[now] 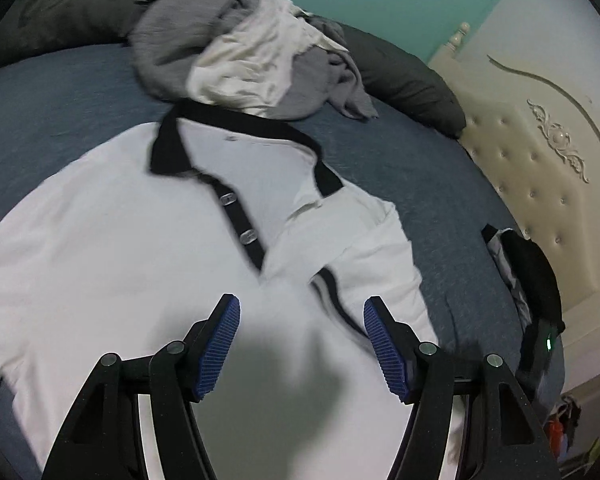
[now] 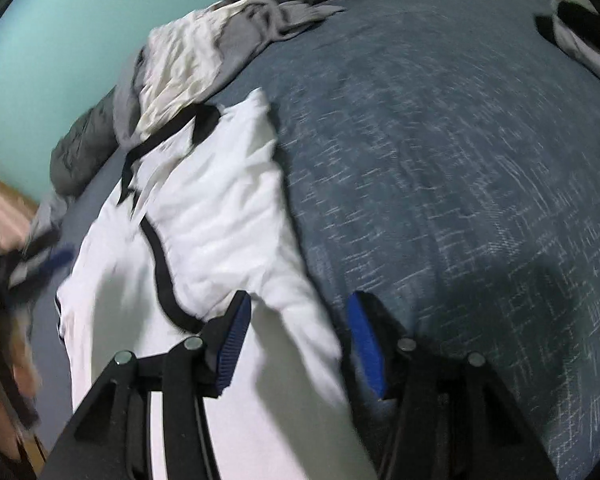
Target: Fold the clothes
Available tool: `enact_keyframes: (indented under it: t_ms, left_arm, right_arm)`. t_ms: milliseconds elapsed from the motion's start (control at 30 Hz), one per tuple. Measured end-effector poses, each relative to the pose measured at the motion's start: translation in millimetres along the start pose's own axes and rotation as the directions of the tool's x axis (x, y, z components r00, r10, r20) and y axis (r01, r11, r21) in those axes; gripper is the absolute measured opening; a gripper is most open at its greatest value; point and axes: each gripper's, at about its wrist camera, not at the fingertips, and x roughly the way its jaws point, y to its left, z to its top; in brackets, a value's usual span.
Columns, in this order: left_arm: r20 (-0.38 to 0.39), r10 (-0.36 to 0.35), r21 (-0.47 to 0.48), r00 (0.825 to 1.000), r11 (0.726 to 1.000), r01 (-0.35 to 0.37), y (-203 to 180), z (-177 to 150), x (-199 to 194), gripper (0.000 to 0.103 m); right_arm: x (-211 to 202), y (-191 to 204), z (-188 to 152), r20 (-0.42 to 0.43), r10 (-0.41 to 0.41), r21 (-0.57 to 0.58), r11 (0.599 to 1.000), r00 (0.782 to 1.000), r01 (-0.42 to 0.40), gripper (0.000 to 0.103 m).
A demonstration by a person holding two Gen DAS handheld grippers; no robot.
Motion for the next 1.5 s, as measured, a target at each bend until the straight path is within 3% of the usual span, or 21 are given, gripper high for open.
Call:
enact_keyframes:
  t_ms: [233,367,400,467,800,933,1067,1100,1167,1500]
  left_arm:
    - [-0.073,-0.015,0.038,0.997,0.999,0.018,-31,26,55,0.069]
    - [-0.115,-0.007,0.040,0.993,0.999,0.011,-43,39,85,0.068]
    - [-0.122,-0.006,0.043,0.993,0.999,0.011,-47,42,91,0.068]
    - [-0.132,-0.008,0.055,0.991,0.998,0.015,-58,50,104,0.068]
    - [-0.156,-0.039,0.041,0.987,0.998,0.046,-93,83,157,0.068]
    - [-0.175,-0.030,0.044,0.984,0.998,0.038,-101,84,173,0.056]
    - [-0.192,-0.026,0.044,0.981,0.998,0.035,-102,85,185,0.025]
    - [-0.197,-0.034,0.037,0.980,0.998,0.042,-101,86,188,0.021]
    - [-0.197,-0.041,0.034,0.979,0.998,0.049,-102,86,191,0.000]
    - [-0.153,-0.061,0.016,0.986,0.998,0.064,-101,100,188,0.000]
  right_arm:
    - [9,3,4,-0.012,-0.030,-0.067,0.997,0.999,0.029,0.050]
    - [6,-10,7,0.004,-0.027,-0.060,0.998,1.000,0.027,0.034]
    - [6,-12,8,0.011,-0.027,-0.059,0.998,1.000,0.028,0.023]
    - [5,-17,10,0.016,-0.013,-0.055,0.998,1.000,0.014,0.014]
    - [3,-31,13,0.011,0.053,-0.026,0.998,0.999,-0.053,0.008]
    - [1,-36,12,0.007,0.078,-0.017,0.997,0.997,-0.078,0.007]
    - [2,-37,13,0.005,0.093,-0.004,0.996,0.996,-0.093,0.007]
    - [3,-38,13,0.005,0.096,-0.003,0.995,0.995,-0.096,0.007]
    - [3,-39,13,0.001,0.106,0.004,0.994,0.994,-0.106,0.007]
    - [5,-46,14,-0.005,0.137,0.029,0.990,0.990,-0.137,0.006]
